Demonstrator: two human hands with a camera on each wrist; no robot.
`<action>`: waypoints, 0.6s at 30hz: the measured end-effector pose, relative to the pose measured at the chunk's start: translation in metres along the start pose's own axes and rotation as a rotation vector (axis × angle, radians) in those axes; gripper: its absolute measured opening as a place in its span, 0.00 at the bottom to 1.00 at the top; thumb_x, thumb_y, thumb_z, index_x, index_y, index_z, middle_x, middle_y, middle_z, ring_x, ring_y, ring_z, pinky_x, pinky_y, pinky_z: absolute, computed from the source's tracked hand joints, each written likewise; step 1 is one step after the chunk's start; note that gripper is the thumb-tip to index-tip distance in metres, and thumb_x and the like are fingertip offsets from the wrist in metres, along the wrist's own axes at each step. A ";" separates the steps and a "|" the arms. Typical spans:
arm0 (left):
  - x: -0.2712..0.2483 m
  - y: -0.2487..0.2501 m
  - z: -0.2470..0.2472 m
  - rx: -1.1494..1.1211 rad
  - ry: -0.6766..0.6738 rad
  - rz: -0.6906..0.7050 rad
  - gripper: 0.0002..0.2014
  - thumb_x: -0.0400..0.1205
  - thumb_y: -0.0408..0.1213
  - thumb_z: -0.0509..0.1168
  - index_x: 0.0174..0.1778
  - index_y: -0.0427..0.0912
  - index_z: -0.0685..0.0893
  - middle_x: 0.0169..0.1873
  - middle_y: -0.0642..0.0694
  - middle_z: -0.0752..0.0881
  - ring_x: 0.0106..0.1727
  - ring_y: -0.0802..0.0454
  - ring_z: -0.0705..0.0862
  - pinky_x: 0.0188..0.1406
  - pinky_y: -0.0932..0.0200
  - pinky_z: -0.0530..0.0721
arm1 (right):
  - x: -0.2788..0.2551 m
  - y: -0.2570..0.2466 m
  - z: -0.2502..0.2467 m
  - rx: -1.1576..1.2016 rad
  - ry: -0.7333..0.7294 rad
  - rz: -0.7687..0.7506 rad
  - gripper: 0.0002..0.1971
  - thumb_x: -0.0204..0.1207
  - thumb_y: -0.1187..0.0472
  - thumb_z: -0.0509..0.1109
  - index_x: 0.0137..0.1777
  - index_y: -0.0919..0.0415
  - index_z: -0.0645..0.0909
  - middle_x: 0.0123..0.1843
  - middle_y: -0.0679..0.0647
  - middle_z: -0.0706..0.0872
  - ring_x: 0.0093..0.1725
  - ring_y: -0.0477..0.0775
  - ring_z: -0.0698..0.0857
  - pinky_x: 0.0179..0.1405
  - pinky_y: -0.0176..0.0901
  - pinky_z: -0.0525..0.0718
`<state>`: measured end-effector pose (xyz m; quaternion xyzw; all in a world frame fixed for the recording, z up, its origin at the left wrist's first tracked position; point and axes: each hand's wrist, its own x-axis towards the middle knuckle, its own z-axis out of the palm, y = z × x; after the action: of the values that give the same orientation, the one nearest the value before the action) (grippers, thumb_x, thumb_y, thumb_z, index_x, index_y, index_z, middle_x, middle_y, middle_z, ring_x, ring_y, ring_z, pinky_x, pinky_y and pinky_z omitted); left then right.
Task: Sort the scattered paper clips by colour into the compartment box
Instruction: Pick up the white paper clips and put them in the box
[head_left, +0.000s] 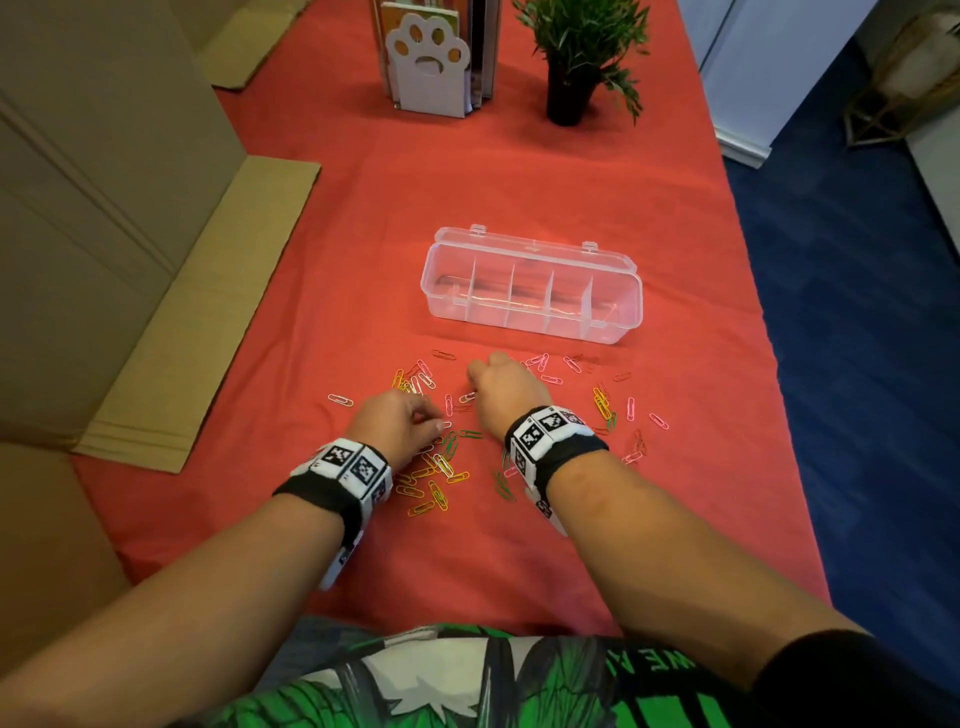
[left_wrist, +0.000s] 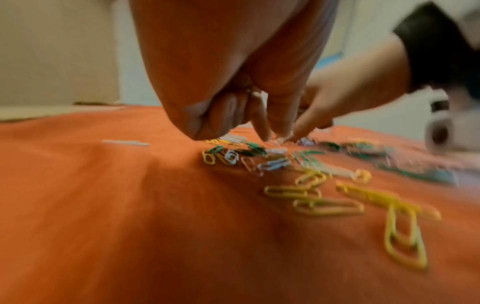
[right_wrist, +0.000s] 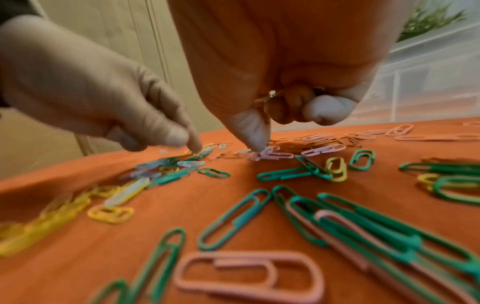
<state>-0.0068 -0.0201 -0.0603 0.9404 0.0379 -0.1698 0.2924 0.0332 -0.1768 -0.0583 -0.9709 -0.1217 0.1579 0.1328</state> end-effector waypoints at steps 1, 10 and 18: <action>-0.001 0.001 0.002 0.077 0.014 0.047 0.09 0.74 0.45 0.71 0.49 0.50 0.89 0.42 0.47 0.87 0.46 0.48 0.84 0.46 0.59 0.79 | -0.001 0.003 0.000 0.024 0.012 0.009 0.12 0.75 0.66 0.59 0.57 0.61 0.78 0.54 0.61 0.77 0.54 0.66 0.82 0.48 0.52 0.81; 0.005 0.010 0.010 0.323 -0.006 0.164 0.10 0.81 0.40 0.59 0.48 0.40 0.83 0.52 0.39 0.83 0.55 0.39 0.82 0.53 0.49 0.80 | -0.027 0.036 -0.012 0.774 -0.021 0.280 0.11 0.75 0.65 0.68 0.34 0.51 0.76 0.36 0.46 0.79 0.34 0.46 0.76 0.34 0.37 0.74; 0.001 0.016 0.012 0.451 -0.038 0.180 0.11 0.79 0.42 0.63 0.50 0.39 0.84 0.54 0.39 0.83 0.57 0.40 0.82 0.52 0.50 0.81 | -0.040 0.048 -0.014 0.433 0.058 0.355 0.10 0.78 0.61 0.64 0.52 0.61 0.87 0.51 0.59 0.87 0.53 0.58 0.85 0.51 0.40 0.78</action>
<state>-0.0069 -0.0406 -0.0610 0.9781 -0.0905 -0.1648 0.0897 0.0107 -0.2361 -0.0490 -0.9301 0.0907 0.1730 0.3110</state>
